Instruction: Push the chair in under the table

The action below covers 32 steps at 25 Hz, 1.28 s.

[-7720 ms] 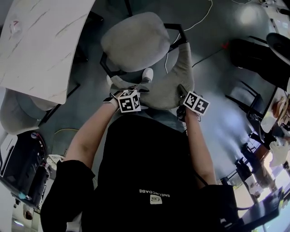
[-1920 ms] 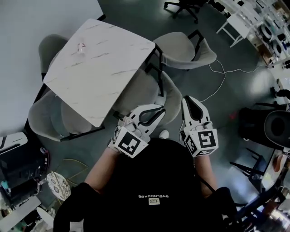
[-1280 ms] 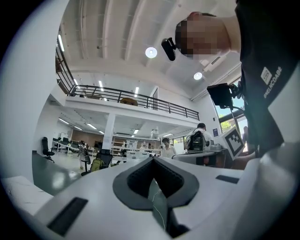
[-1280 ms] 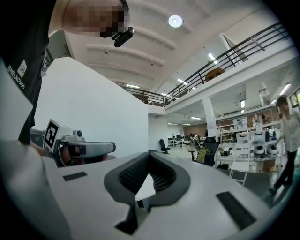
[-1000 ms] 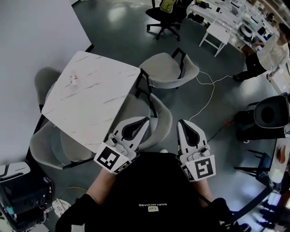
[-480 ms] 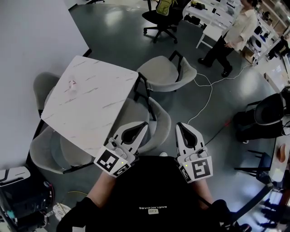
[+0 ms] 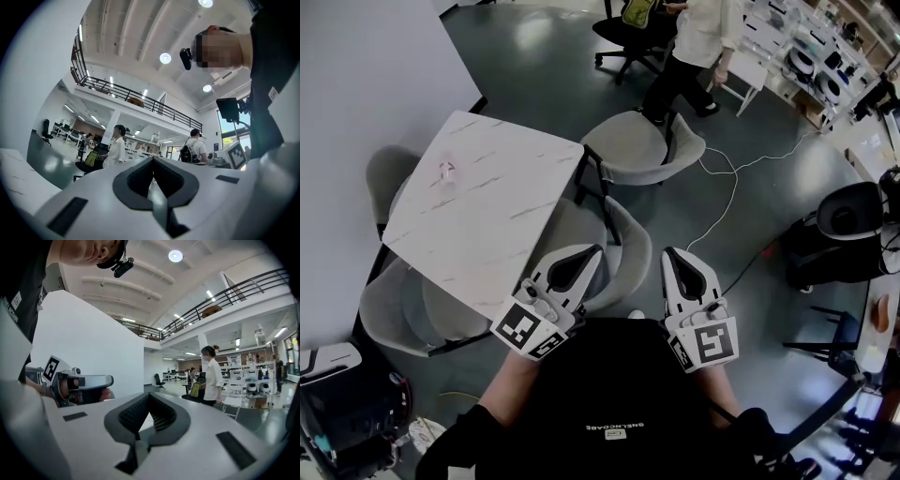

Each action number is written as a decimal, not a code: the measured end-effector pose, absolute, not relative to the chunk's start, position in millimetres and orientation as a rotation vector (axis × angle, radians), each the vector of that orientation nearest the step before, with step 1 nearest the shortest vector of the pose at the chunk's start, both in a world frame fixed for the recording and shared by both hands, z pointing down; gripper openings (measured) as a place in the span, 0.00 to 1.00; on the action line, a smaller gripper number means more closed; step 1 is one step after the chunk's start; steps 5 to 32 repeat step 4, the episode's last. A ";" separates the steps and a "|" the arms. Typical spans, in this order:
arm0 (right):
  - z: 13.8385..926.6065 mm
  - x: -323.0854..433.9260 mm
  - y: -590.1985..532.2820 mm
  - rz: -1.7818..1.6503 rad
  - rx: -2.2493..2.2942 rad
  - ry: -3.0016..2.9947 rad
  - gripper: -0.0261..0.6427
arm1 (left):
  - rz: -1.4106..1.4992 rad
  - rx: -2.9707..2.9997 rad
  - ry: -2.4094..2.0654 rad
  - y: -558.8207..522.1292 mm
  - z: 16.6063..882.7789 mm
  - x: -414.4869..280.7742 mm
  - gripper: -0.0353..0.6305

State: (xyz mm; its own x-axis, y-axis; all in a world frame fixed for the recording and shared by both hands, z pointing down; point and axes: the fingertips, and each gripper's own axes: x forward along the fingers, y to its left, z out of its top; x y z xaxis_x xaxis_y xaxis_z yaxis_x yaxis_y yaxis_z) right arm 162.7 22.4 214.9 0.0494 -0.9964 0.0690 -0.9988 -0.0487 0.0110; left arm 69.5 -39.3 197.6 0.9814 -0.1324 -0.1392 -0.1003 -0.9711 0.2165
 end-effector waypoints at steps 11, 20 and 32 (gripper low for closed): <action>218.2 166.0 22.4 0.085 2.247 -2.127 0.06 | -0.239 2.900 -0.191 -42.0 197.9 69.3 0.06; 218.2 166.0 22.4 0.085 2.247 -2.127 0.06 | -0.239 2.900 -0.191 -42.0 197.9 69.3 0.06; 218.2 166.0 22.4 0.085 2.247 -2.127 0.06 | -0.239 2.900 -0.191 -42.0 197.9 69.3 0.06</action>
